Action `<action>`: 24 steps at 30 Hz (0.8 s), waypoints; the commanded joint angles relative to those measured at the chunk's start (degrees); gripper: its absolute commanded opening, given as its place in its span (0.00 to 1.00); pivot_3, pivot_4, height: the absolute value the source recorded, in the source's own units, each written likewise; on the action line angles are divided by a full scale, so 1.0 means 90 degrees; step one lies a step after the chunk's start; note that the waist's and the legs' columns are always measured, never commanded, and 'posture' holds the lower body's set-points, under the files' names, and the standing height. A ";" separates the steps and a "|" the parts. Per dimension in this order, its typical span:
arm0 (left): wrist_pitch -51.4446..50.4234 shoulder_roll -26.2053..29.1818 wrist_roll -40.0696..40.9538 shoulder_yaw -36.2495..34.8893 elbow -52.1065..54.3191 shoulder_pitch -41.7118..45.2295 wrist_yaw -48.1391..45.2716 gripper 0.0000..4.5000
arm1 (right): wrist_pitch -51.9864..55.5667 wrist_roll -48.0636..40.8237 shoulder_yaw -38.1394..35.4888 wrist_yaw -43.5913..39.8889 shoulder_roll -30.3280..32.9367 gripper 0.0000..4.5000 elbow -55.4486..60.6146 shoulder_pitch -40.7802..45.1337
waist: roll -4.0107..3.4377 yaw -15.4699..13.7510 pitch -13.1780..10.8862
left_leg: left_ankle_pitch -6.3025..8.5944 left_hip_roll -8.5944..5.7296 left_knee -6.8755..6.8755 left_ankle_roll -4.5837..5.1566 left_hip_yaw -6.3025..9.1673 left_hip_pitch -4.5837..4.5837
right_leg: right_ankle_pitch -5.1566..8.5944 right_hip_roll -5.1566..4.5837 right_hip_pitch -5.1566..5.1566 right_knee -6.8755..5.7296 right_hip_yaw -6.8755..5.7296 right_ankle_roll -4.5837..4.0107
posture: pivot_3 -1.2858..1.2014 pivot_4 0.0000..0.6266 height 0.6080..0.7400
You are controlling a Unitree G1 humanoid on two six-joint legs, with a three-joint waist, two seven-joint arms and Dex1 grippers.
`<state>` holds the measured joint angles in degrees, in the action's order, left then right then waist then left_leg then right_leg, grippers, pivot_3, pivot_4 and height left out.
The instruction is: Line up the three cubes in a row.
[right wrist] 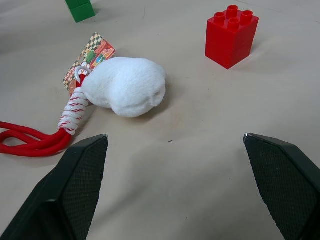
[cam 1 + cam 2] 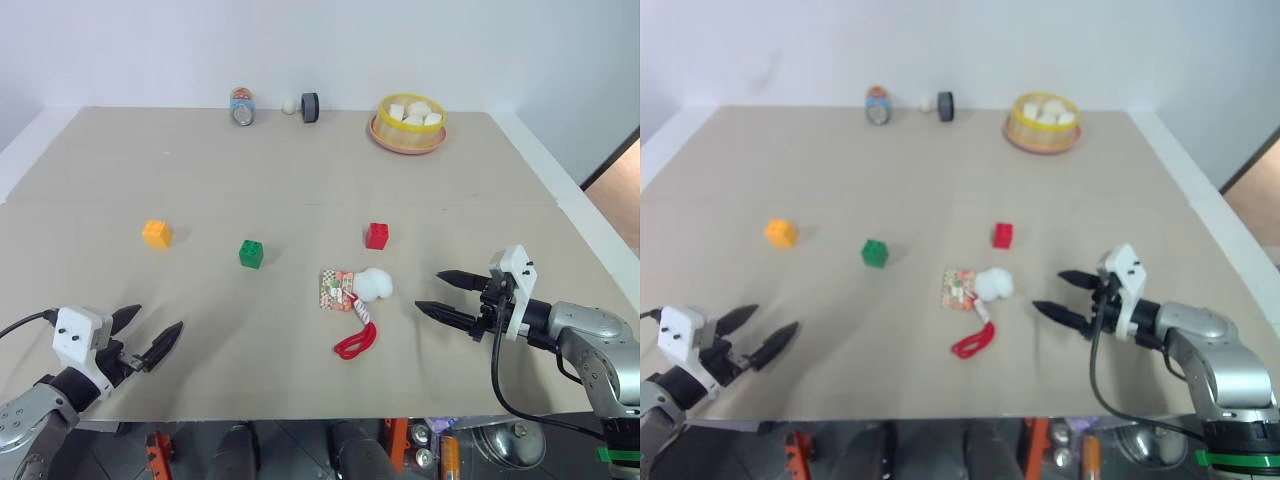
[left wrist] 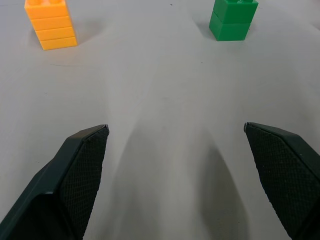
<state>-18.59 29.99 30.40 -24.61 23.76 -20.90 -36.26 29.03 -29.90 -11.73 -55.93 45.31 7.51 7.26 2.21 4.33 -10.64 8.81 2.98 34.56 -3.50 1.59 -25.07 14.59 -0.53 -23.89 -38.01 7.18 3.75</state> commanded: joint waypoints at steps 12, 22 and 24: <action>-0.0224 0.1258 0.0561 0.1112 0.0704 0.1707 -0.1731 1.00 | -0.0284 0.0101 0.0747 -0.1094 0.0453 1.00 0.0478 0.1267 | -0.0003 0.0001 -0.0001 | -0.0003 0.0001 0.0012 0.0004 -0.0001 0.0002 | -0.0008 0.0001 0.0003 -0.0006 0.0000 0.0004 | 0.52 0.24 1.00; -0.0106 0.0960 0.0320 0.2560 0.0205 0.3374 -0.2334 1.00 | -0.1611 0.1160 0.2120 -0.2161 0.0008 1.00 -0.1414 0.2702 | -0.0004 0.0012 0.0000 | -0.0007 0.0003 0.0011 0.0009 0.0009 0.0001 | -0.0028 0.0018 0.0011 -0.0008 0.0001 0.0040 | 0.52 0.24 1.00; -0.0095 0.0924 0.0342 0.2656 0.0146 0.3457 -0.2422 1.00 | -0.1933 0.1409 0.2293 -0.2265 -0.0171 1.00 -0.2054 0.2952 | -0.0005 0.0015 0.0000 | -0.0007 0.0004 0.0010 0.0009 0.0010 0.0002 | -0.0028 0.0020 0.0012 -0.0009 0.0001 0.0040 | 0.52 0.24 1.00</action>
<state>-20.42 38.66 33.52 -0.86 25.03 9.45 -57.06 14.47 -18.82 8.75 -75.08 44.21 -7.91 32.04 2.16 4.46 -10.65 8.74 3.02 34.65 -3.42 1.68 -25.06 14.34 -0.36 -23.78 -38.09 7.18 4.12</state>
